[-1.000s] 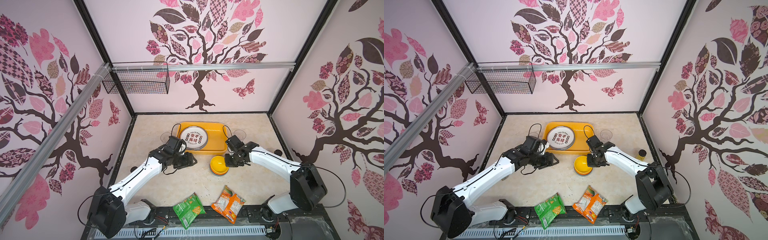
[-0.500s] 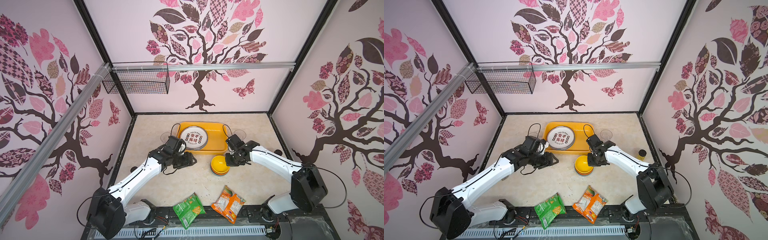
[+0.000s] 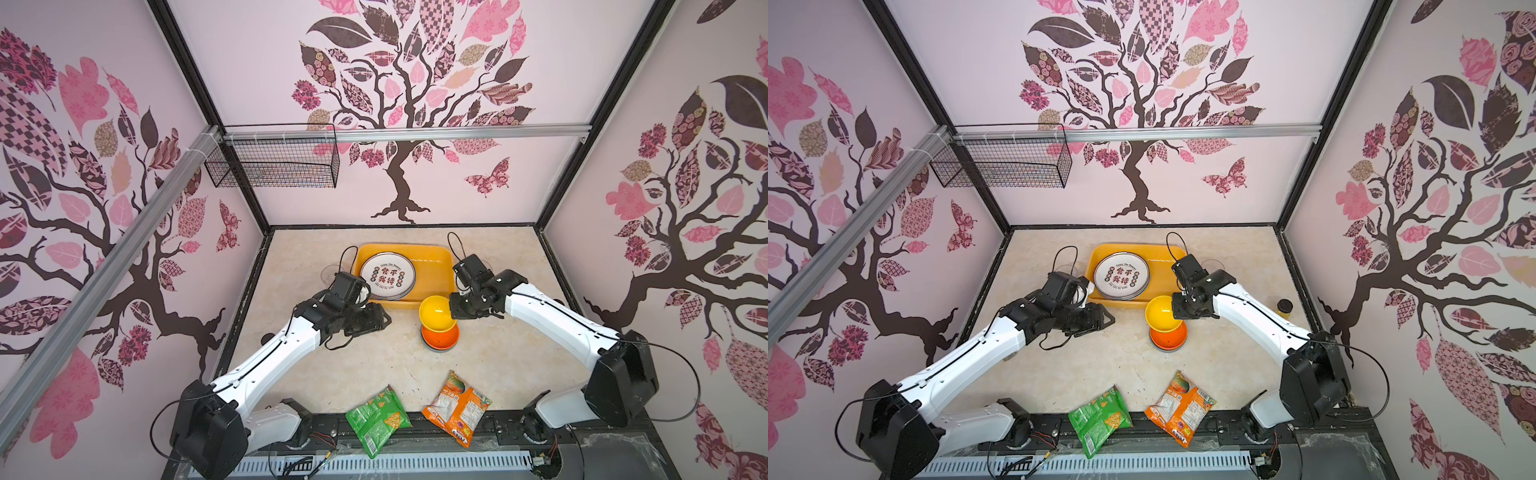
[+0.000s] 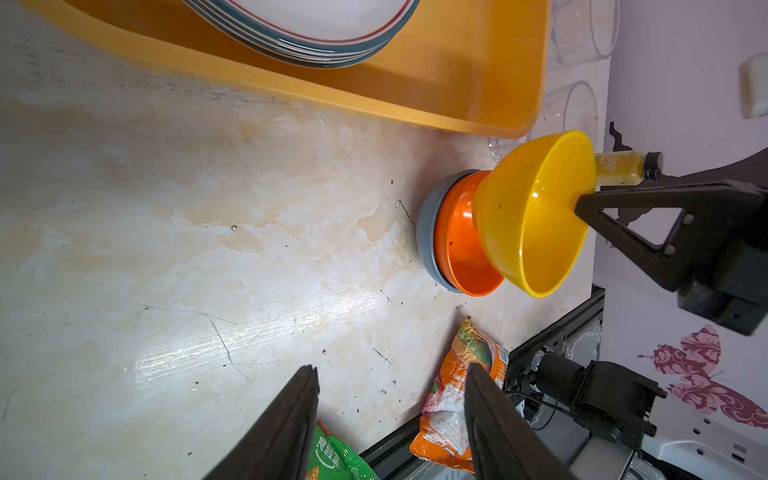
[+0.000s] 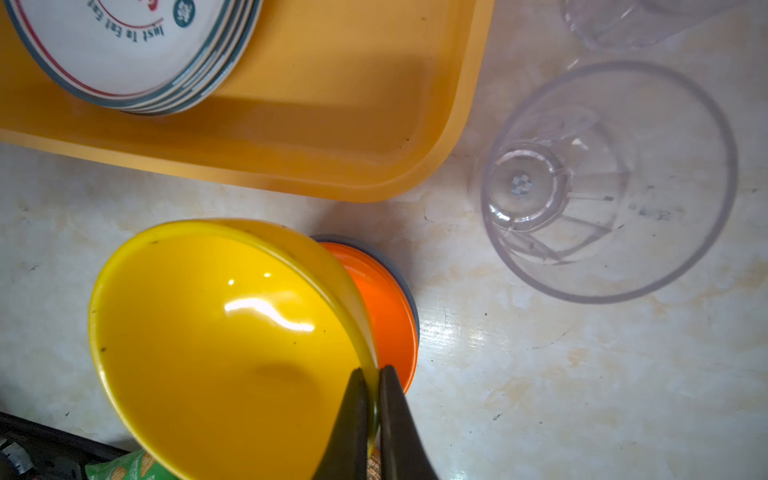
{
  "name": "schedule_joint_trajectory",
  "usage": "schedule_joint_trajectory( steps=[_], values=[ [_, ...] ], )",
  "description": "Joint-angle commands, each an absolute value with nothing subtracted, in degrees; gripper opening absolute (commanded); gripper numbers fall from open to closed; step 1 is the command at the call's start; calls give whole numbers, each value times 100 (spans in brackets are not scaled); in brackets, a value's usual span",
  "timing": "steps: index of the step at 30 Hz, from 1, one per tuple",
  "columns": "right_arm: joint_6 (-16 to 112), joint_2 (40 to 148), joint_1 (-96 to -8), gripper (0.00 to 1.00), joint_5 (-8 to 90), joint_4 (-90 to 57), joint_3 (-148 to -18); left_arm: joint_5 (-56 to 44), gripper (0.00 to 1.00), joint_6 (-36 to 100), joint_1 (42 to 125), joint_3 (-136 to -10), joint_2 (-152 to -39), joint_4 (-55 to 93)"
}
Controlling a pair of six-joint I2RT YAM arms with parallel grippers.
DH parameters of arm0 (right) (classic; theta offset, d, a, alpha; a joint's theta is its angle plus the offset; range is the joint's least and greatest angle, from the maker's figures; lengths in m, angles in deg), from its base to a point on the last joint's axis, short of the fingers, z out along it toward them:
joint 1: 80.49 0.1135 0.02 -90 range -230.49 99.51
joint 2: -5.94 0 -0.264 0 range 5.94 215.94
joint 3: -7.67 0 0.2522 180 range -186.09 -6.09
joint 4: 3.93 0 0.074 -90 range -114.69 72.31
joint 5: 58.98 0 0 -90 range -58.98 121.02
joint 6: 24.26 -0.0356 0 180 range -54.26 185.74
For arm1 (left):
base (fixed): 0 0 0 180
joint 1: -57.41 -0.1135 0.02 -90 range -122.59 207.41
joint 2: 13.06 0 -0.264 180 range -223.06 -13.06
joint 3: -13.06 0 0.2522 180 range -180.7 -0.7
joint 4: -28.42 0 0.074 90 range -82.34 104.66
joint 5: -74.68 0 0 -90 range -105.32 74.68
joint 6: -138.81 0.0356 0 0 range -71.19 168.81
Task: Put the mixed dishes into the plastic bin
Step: 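Lift the yellow bowl off the stack and carry it over the bin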
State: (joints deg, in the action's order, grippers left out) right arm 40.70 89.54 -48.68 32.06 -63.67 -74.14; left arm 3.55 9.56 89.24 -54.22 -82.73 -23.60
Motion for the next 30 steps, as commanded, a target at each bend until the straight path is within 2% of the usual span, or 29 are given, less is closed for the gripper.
schedule_joint_trajectory(
  steps=[1, 13, 30],
  values=[
    [4179, 8949, -4858, 0, 3098, -6506, -7859, 199, 60, 939, 8840, -5559, -8203, -2402],
    [4192, 9926, -4985, 0, 3049, -6357, -9049, 481, 61, 1008, 8209, -5815, -8175, -2356],
    [3980, 11653, -5728, 0, 2871, -6231, -10601, 565, 62, 992, 8166, -5925, -8339, -2290]
  ],
)
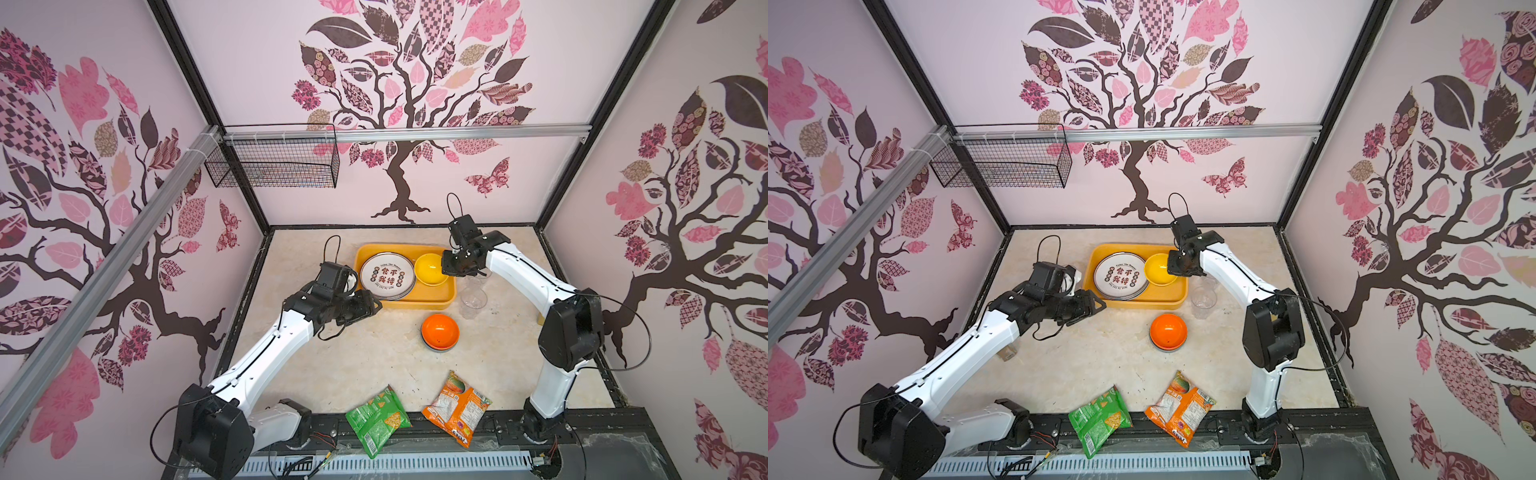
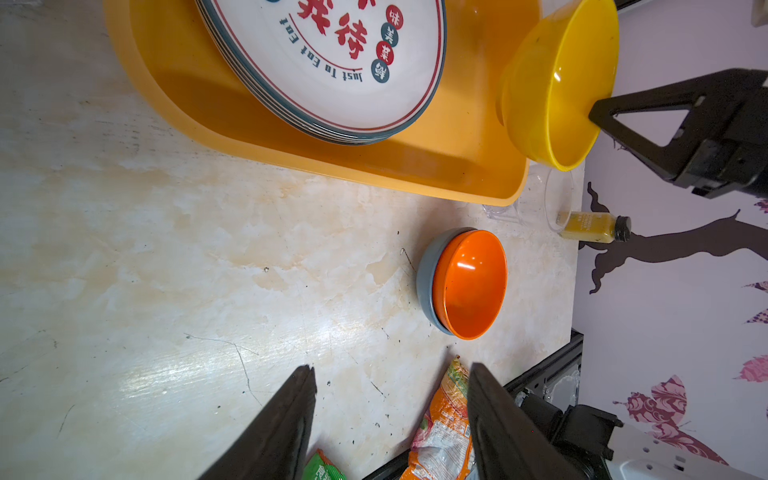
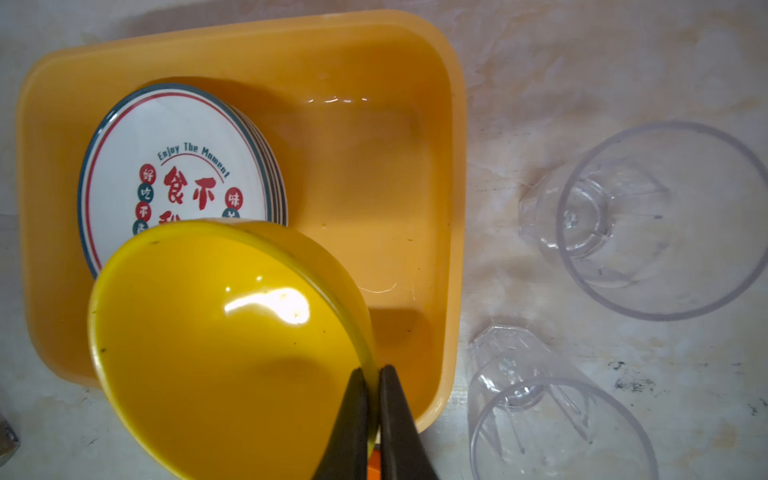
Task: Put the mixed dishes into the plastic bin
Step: 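Lift the yellow bowl off the stack and carry it over the bin, then lower the yellow bowl into the bin beside the plates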
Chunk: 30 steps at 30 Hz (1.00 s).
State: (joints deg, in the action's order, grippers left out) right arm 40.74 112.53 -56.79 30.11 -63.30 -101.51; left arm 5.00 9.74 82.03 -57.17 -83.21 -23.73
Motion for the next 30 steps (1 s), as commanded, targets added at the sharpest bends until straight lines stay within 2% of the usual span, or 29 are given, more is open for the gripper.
schedule_joint_trajectory(
  steps=[1, 15, 30],
  values=[
    [3959, 11749, -5759, 0, 2856, -6247, -10693, 583, 62, 992, 8166, -5920, -8345, -2289],
    [3754, 12819, -5929, 0, 2592, -6230, -11482, 578, 62, 923, 8166, -5728, -8225, -2322],
    [3557, 13193, -6054, 0, 2644, -5912, -11438, 603, 62, 848, 8161, -5565, -8189, -2225]
  ],
)
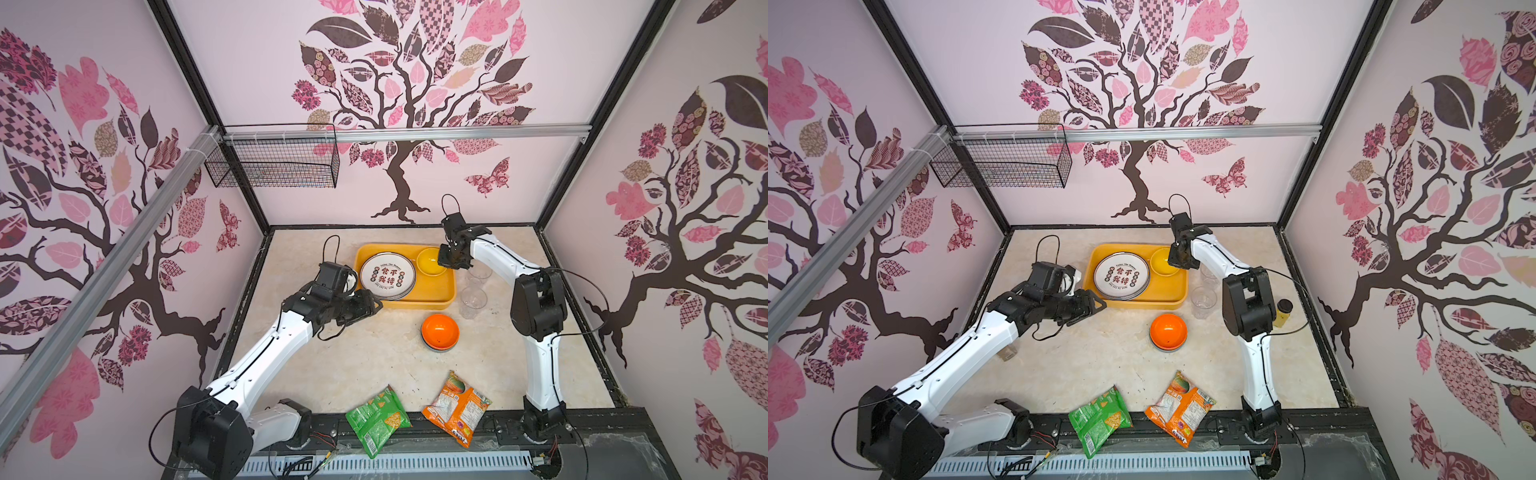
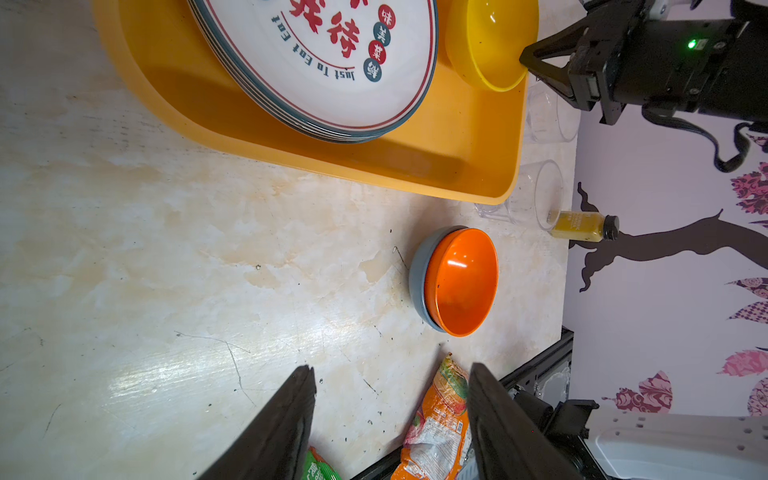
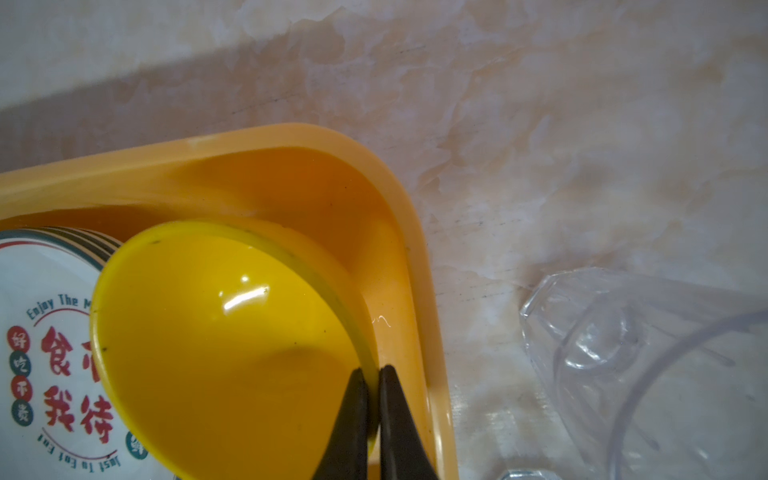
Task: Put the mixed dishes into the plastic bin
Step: 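Lower the yellow bowl into the bin beside the plates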
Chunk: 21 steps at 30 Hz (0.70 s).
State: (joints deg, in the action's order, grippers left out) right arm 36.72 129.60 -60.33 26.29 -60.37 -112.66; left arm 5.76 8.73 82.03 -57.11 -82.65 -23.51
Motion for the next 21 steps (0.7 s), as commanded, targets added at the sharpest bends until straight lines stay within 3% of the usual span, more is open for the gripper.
schedule_joint_trajectory(
  steps=[1, 21],
  values=[
    [3546, 13234, -6054, 0, 2647, -5926, -11469, 604, 62, 839, 8162, -5548, -8194, -2223],
    [3416, 13478, -6065, 1, 2619, -5920, -11539, 656, 62, 721, 8161, -5310, -8127, -2100]
  ],
)
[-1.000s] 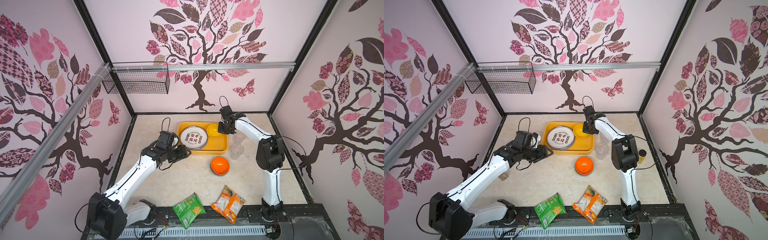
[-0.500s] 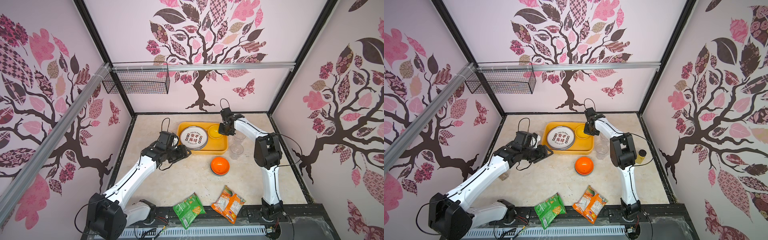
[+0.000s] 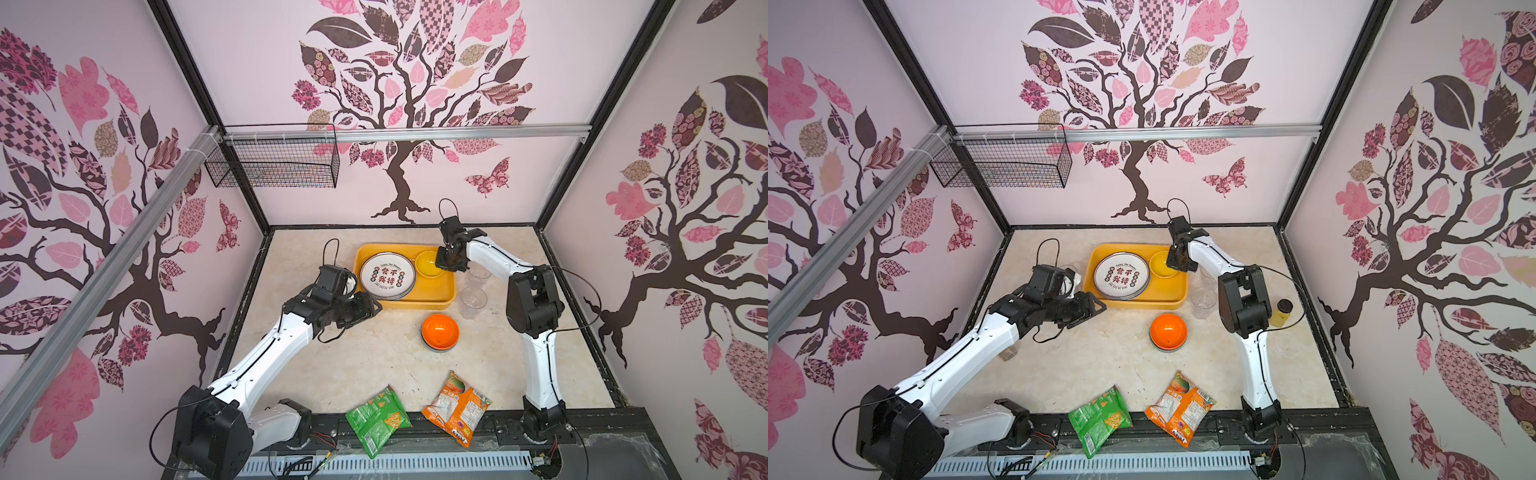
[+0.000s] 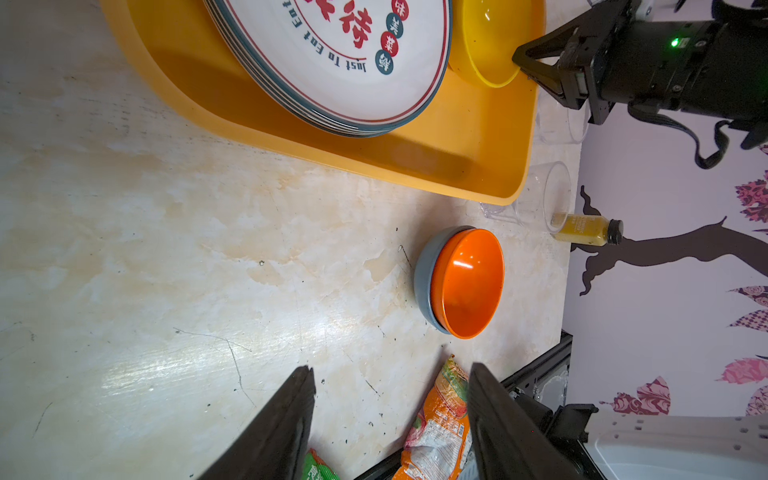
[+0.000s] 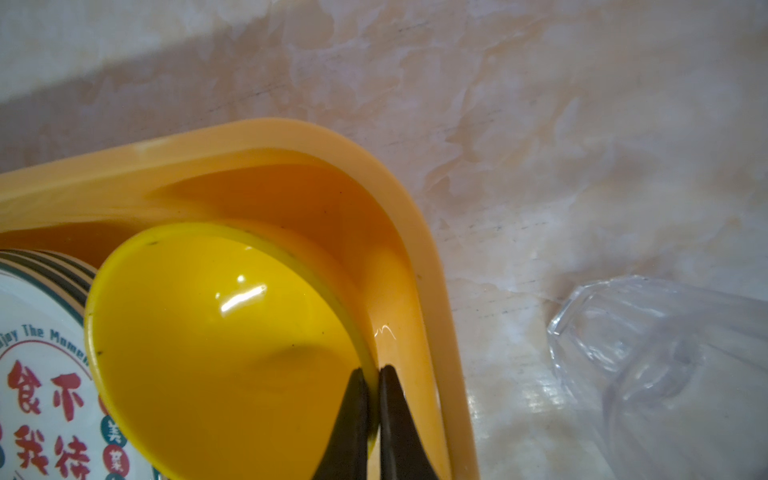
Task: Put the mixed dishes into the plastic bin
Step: 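Lower the yellow bowl into the bin beside the plates, then open the right gripper and raise it from the yellow bowl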
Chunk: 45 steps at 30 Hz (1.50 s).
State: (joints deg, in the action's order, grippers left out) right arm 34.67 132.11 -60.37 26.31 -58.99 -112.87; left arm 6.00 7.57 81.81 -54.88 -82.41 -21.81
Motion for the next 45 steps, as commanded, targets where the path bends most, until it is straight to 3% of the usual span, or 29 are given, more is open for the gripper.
schedule_joint_trajectory(
  steps=[1, 16, 25, 45],
  values=[
    [3403, 13488, -6063, 2, 2618, -5927, -11540, 656, 62, 716, 8163, -5301, -8118, -2087],
    [3406, 13328, -6057, 25, 2592, -6064, -11638, 665, 61, 658, 8164, -5203, -8047, -2050],
    [3464, 12713, -6046, 27, 2649, -6065, -11386, 664, 62, 636, 8164, -5135, -7960, -2036],
    [3782, 10258, -5690, 33, 3017, -5646, -9212, 967, 62, 993, 8166, -4923, -7786, -2160]
  ],
)
